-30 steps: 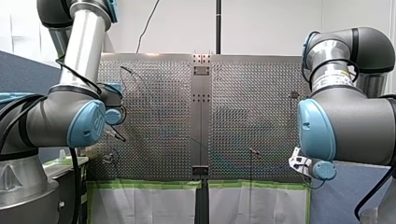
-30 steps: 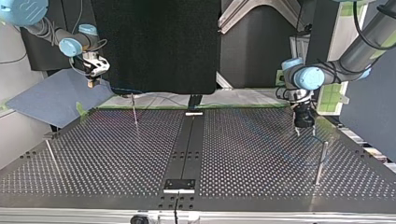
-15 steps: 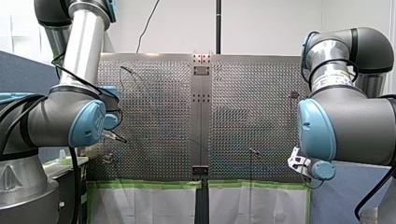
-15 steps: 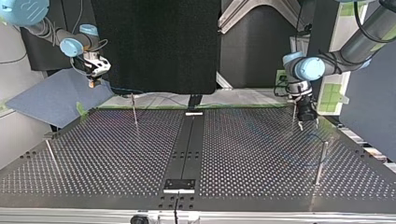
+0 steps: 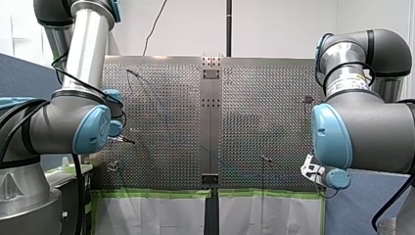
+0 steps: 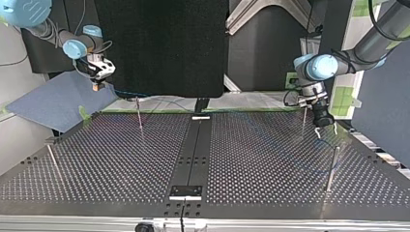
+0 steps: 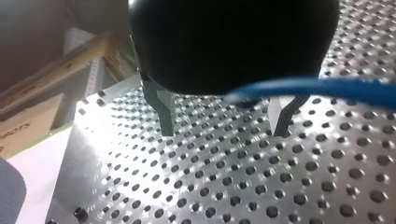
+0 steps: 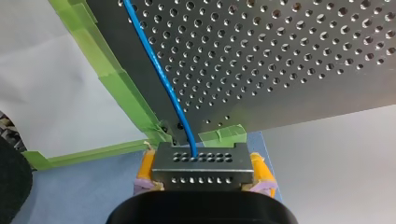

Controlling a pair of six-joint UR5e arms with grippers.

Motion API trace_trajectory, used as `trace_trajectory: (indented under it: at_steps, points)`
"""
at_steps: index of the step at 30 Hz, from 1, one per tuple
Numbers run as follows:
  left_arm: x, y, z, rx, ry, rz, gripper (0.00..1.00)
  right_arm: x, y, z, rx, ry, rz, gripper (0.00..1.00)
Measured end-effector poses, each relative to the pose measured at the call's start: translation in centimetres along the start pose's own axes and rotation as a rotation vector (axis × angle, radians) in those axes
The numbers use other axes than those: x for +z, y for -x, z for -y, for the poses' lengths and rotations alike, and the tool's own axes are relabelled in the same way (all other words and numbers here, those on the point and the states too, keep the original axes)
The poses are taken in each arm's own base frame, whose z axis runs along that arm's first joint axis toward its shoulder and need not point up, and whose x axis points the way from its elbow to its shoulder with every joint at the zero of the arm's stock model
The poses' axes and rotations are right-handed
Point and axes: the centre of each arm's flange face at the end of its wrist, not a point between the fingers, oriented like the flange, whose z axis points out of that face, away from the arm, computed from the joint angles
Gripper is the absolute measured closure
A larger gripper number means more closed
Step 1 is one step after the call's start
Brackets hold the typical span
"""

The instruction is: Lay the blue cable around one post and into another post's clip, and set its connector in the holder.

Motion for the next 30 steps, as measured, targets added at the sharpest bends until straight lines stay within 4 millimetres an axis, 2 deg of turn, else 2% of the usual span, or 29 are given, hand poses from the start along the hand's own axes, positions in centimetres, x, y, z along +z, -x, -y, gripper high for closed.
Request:
trace_trajectory:
  at_steps: [12, 19, 30]
  points:
    - [0.4, 0.3, 3.8, -0.122, -0.043, -0.037, 0.00, 0.0, 0.1, 0.0, 0.005, -0.004, 0.000, 1.00]
    - [-0.2, -0.4, 3.7, -0.163, 0.004, -0.112, 0.00, 0.0, 0.1, 0.0, 0.005, -0.004, 0.001, 1.00]
    - [-1.2, -0.9, 2.9, -0.088, 0.078, -0.191, 0.00, 0.0, 0.1, 0.0, 0.005, -0.004, 0.002, 1.00]
